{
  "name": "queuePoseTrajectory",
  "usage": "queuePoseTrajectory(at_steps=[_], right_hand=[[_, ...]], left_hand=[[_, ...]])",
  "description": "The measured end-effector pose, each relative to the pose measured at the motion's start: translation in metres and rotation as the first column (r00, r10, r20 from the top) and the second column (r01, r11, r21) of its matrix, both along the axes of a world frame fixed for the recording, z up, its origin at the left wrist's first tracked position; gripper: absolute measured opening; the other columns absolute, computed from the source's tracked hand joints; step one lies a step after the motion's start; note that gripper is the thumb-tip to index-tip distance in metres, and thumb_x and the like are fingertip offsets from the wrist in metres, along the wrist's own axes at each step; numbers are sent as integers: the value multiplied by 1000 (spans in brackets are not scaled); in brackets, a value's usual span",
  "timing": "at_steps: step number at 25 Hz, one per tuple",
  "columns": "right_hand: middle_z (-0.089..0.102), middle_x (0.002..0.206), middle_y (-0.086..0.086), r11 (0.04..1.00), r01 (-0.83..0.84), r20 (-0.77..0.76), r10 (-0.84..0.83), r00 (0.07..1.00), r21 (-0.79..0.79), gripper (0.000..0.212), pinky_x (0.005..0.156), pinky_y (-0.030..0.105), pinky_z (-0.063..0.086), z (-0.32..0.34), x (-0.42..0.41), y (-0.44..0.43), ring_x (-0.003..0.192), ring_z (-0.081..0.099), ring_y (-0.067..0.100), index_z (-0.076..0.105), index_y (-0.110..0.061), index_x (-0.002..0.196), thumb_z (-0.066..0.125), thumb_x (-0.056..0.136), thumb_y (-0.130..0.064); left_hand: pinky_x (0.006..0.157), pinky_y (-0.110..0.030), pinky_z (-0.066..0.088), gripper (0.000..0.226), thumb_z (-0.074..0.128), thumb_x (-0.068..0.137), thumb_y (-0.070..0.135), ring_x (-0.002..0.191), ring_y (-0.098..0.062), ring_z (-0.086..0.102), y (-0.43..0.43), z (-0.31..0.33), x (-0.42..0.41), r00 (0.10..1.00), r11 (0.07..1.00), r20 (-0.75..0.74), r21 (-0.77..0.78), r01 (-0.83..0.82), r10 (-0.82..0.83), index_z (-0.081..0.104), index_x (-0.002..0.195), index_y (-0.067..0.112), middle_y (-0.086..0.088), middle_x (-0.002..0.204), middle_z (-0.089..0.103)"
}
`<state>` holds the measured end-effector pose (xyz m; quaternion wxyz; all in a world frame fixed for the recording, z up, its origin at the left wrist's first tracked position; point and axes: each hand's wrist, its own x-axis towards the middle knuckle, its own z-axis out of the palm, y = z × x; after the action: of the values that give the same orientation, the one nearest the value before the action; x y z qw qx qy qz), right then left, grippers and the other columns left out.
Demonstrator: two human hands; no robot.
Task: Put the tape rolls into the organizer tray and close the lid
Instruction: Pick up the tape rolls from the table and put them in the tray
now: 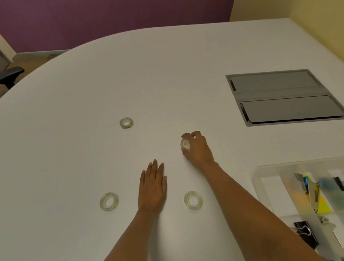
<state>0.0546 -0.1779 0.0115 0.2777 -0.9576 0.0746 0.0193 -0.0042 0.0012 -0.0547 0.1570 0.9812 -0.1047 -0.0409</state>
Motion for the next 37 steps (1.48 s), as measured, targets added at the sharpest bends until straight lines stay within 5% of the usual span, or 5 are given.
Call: queuePoseTrajectory(at_steps=[12,18,23,30,37], right_hand=[[41,139,11,989,143,152,-147,977,32,51,93,36,50,38,-114,-51,128,42,27,48,-10,135,66,87,-14],[42,137,14,934,335,226,-356,907,127,51,90,34,48,46,-158,-87,125,43,31,52,-7,133,67,84,-6],[39,139,17,871,490,85,-491,867,28,51,94,40,48,36,-180,-118,127,41,34,50,-4,134,65,85,-5],[41,141,17,909,405,-125,-415,901,-99,48,99,42,47,20,-176,-133,127,46,34,46,-5,136,59,90,-4],[45,140,19,931,363,-100,-365,926,-42,45,103,40,40,6,-171,-137,129,45,33,49,-1,134,54,90,3]], left_hand=[[123,-34,-3,52,18,103,31,150,-16,-4,-2,11,-93,997,1000,-71,0,19,-19,6,152,21,-1,162,-3],[123,-35,-2,52,17,103,31,150,-17,-5,-2,19,-119,995,999,-103,30,24,-21,4,153,21,-2,162,-5],[123,-37,0,52,18,103,30,150,-18,-3,-3,21,-123,994,999,-108,30,25,-21,6,153,19,-4,162,-4],[124,-36,1,51,19,103,31,150,-17,-1,-4,19,-122,996,1000,-89,27,3,-1,8,153,21,-2,163,-1],[124,-36,0,50,21,103,29,150,-17,-1,-7,15,-116,998,999,-65,-30,-24,22,11,152,22,0,162,1]])
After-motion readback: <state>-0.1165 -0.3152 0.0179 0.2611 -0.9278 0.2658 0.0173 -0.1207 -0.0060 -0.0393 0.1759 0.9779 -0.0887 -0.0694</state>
